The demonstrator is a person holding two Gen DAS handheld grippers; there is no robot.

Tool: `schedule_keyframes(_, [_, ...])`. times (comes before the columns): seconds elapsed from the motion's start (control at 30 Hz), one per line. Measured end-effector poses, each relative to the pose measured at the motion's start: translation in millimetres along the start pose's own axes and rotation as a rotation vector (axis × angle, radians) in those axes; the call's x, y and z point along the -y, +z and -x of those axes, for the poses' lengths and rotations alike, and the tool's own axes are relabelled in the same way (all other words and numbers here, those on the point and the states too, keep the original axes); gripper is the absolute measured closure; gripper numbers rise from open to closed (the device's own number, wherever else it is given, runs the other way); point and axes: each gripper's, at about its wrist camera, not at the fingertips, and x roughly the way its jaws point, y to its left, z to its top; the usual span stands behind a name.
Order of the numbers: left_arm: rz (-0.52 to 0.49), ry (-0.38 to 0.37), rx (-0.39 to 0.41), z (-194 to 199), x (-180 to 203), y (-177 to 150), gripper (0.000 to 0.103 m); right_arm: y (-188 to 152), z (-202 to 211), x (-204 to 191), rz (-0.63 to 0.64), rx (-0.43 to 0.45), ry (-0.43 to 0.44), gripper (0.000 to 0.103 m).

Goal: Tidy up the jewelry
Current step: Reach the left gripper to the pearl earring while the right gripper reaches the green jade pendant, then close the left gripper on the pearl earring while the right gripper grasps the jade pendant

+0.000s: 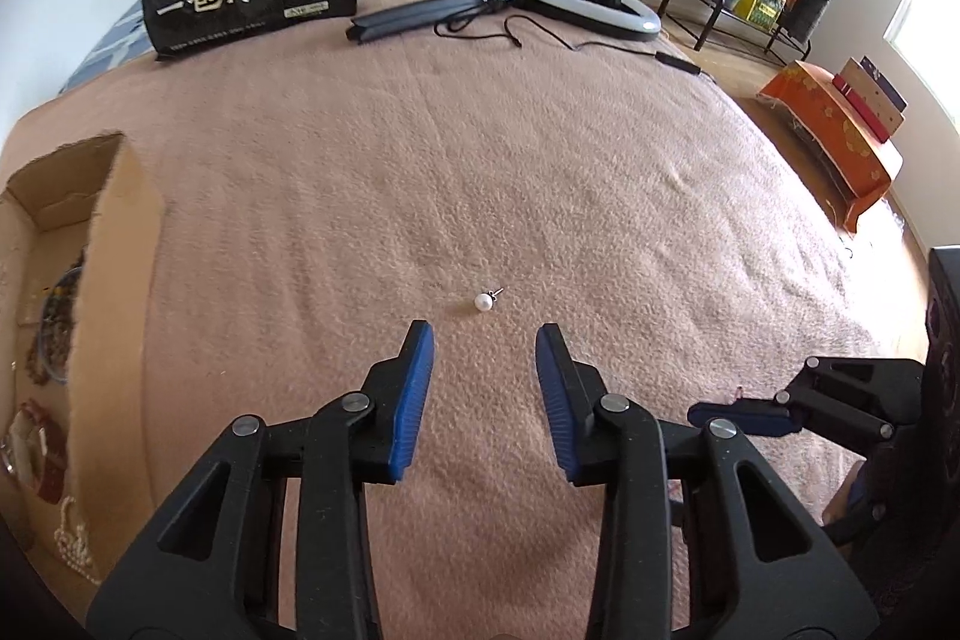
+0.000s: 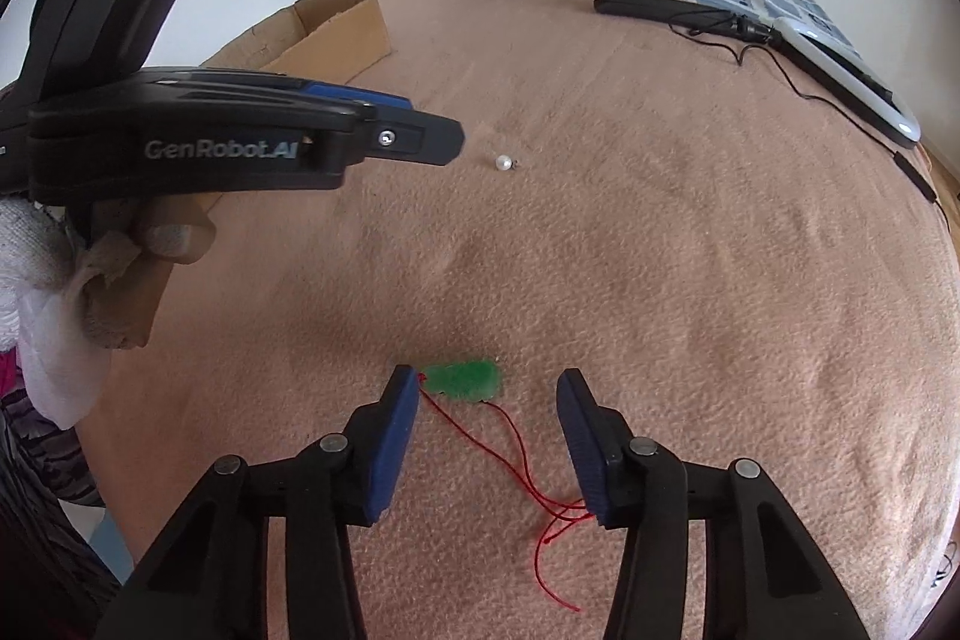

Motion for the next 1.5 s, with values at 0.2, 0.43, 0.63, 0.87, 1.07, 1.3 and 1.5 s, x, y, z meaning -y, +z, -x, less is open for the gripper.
schedule_keyframes(0.2, [-0.031, 0.008, -0.018, -21.3, 0.6, 3.2, 0.072, -4.1, -2.8, 2.0, 0.001, 0.007, 0.018, 0.057])
schedule_keyframes(0.43, [-0.055, 0.012, -0.022, -39.5, 3.1, 10.1, 0.076, -6.0, -4.5, 1.0, 0.014, 0.019, 0.032, 0.057])
schedule_keyframes(0.63, [-0.071, 0.016, -0.026, -50.3, 3.9, 11.9, 0.079, -4.4, -8.7, -4.7, 0.04, 0.023, 0.034, 0.057])
schedule_keyframes(0.87, [-0.076, 0.021, -0.022, -53.5, 3.6, 12.0, 0.088, -2.5, -14.9, -13.6, 0.095, 0.018, -0.004, 0.061])
schedule_keyframes(1.07, [-0.09, 0.028, -0.018, -52.6, 4.0, 10.9, 0.095, -3.0, -14.6, -13.7, 0.109, 0.016, -0.021, 0.071])
schedule_keyframes(1.3, [-0.086, 0.031, -0.012, -46.0, 3.2, 10.0, 0.095, -1.3, -10.3, -7.8, 0.095, 0.026, -0.027, 0.071])
schedule_keyframes(1.5, [-0.07, 0.034, 0.009, -32.1, -0.5, 12.6, 0.095, 5.7, -0.2, 5.9, 0.046, 0.054, -0.044, 0.071])
